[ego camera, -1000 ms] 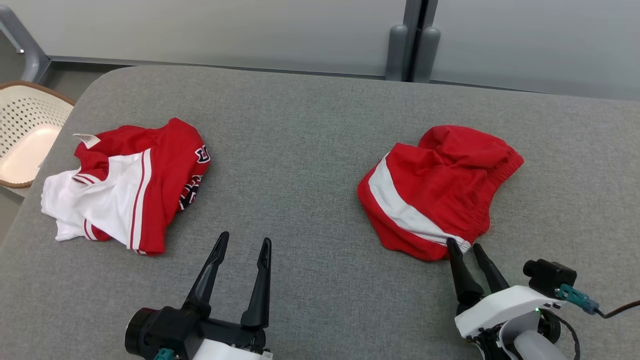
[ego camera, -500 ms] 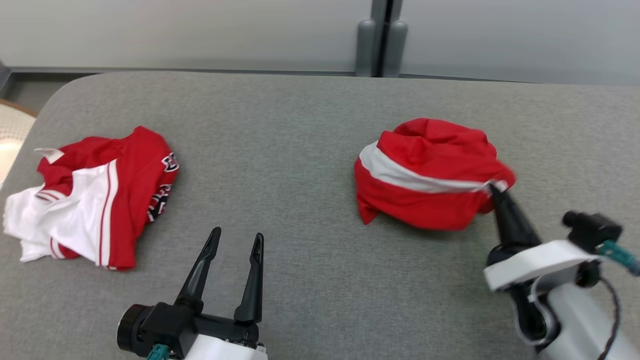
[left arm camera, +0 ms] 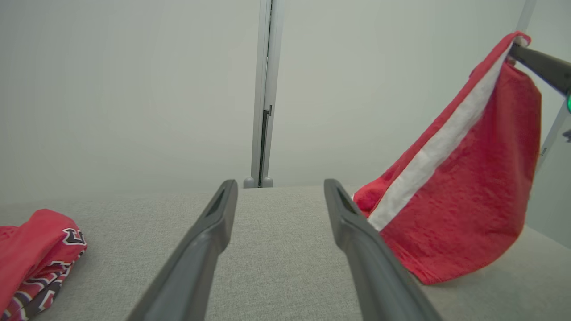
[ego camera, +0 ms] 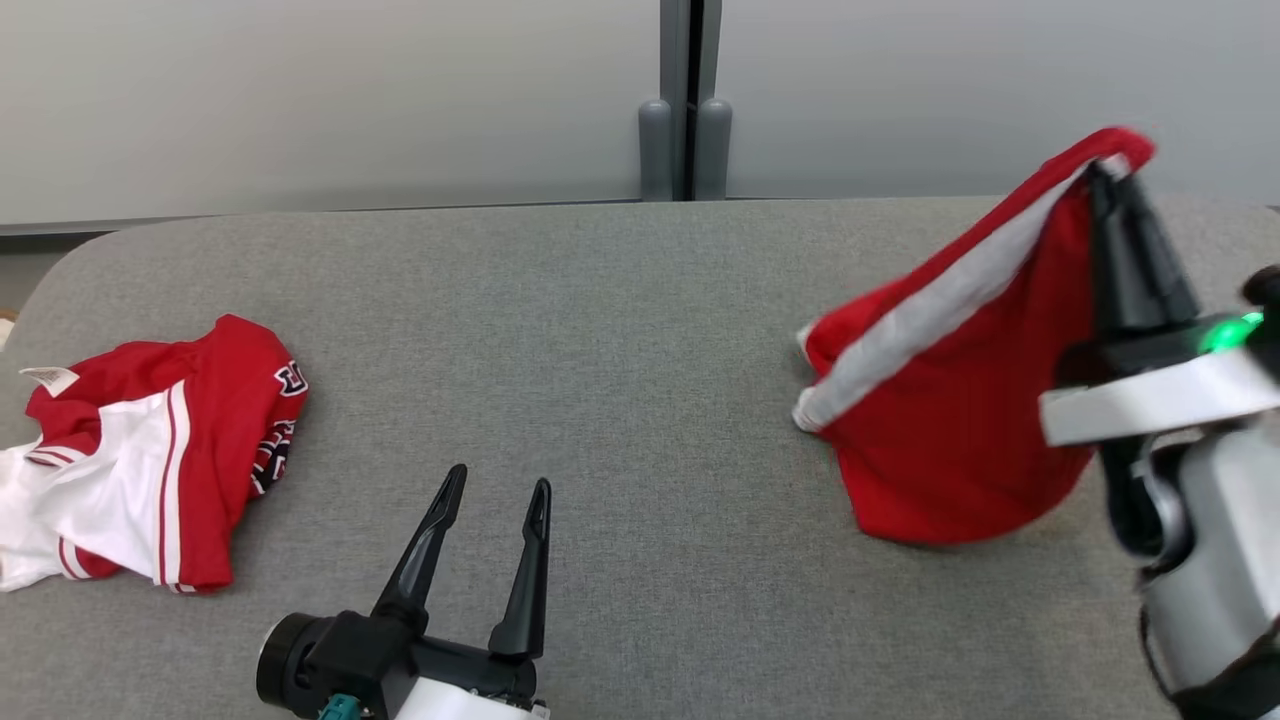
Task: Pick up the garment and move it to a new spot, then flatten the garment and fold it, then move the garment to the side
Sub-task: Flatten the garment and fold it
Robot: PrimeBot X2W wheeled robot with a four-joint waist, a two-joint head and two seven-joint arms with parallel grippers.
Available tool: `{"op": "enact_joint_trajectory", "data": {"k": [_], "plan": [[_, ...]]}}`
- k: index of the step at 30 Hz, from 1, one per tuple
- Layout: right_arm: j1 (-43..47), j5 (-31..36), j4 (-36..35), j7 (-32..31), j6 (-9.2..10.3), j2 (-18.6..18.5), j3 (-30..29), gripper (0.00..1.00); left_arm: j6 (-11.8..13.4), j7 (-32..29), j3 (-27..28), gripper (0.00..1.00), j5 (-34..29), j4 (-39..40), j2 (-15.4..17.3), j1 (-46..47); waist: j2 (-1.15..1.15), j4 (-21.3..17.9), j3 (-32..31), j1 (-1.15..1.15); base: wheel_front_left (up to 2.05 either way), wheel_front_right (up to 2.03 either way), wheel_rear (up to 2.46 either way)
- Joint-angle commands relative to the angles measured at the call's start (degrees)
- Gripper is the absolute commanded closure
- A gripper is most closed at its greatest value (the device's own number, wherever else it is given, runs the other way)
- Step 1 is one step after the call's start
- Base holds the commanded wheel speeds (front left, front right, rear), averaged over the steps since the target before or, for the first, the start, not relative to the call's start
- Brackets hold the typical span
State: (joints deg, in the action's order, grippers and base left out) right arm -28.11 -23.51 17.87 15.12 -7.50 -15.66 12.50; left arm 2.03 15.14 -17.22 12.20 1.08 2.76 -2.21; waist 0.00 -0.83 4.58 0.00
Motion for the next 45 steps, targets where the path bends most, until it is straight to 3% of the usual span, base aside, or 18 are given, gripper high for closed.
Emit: {"op": "enact_joint_trajectory", "data": {"k": [1,7,13,14,15,16,17,21,25,28,35,41,45], "plan": [[1.4,0.4,0.2,0.1,0.02,0.4,0.7,1.0,0.1,0.0,0.2,0.0,-0.1,-0.1,0.3,-0.4,0.0,0.4,-0.2,0.0,0.0,0.0,0.0],[6.1,-0.8,2.8,0.1,0.02,5.3,11.3,1.0,0.3,0.0,-0.1,0.0,0.3,-0.1,0.2,-0.4,0.0,2.5,0.1,0.0,0.0,0.0,0.0],[5.7,-2.9,9.7,0.1,0.02,10.8,22.9,1.0,0.4,0.0,-0.1,0.0,0.5,0.3,0.2,1.0,0.0,5.0,1.2,0.0,0.0,0.0,0.0],[5.2,-3.8,10.9,0.1,0.02,11.4,24.6,0.91,0.4,0.0,-0.1,0.0,0.4,0.3,0.2,1.2,0.0,5.5,1.3,0.0,0.0,0.0,0.0],[4.8,-5.1,12.1,0.1,0.02,11.9,26.1,0.63,0.5,0.0,-0.1,0.0,0.6,0.4,0.2,1.5,0.0,6.0,1.4,0.0,0.0,0.0,0.0],[4.3,-6.7,12.8,0.1,0.02,12.3,27.6,0.07,0.6,0.0,-0.1,0.0,0.8,0.5,0.2,1.7,0.0,6.5,1.5,0.0,0.0,0.0,0.0],[3.9,-8.3,13.4,0.1,0.02,12.4,28.7,0.0,0.7,0.0,0.0,0.0,1.1,0.7,0.2,1.9,0.0,6.9,1.5,0.0,0.0,0.0,0.0],[2.3,-14.7,12.2,0.0,0.02,12.7,33.3,0.0,1.7,0.0,-0.1,0.0,1.5,1.8,0.2,2.4,0.0,8.0,1.4,0.0,0.0,0.0,0.0],[1.3,-14.1,8.5,0.0,0.02,11.8,32.9,0.0,2.5,0.0,0.2,0.0,2.6,3.7,0.2,3.3,0.0,7.1,1.4,0.0,0.0,0.0,0.0],[2.8,-11.9,2.1,0.1,0.02,9.0,28.4,0.0,2.2,0.0,0.0,0.0,3.8,5.2,0.2,3.6,0.0,5.0,1.6,0.0,0.0,0.0,0.0],[9.9,3.5,-10.0,0.0,0.02,3.5,11.7,0.0,0.3,0.0,-4.7,0.0,5.8,1.1,0.2,5.8,0.0,-1.3,2.3,0.0,0.0,0.0,0.0],[15.7,12.5,-11.3,0.0,0.02,5.0,1.7,0.0,1.3,0.0,-8.8,0.0,8.4,-5.1,0.2,8.7,0.0,-6.1,3.9,0.0,0.0,0.0,0.0],[18.3,15.0,-11.4,0.0,0.02,7.7,-3.2,0.0,-0.5,0.0,-13.5,0.0,15.7,-10.6,0.3,10.8,0.0,-9.2,5.0,0.0,0.0,0.0,0.0]]}}
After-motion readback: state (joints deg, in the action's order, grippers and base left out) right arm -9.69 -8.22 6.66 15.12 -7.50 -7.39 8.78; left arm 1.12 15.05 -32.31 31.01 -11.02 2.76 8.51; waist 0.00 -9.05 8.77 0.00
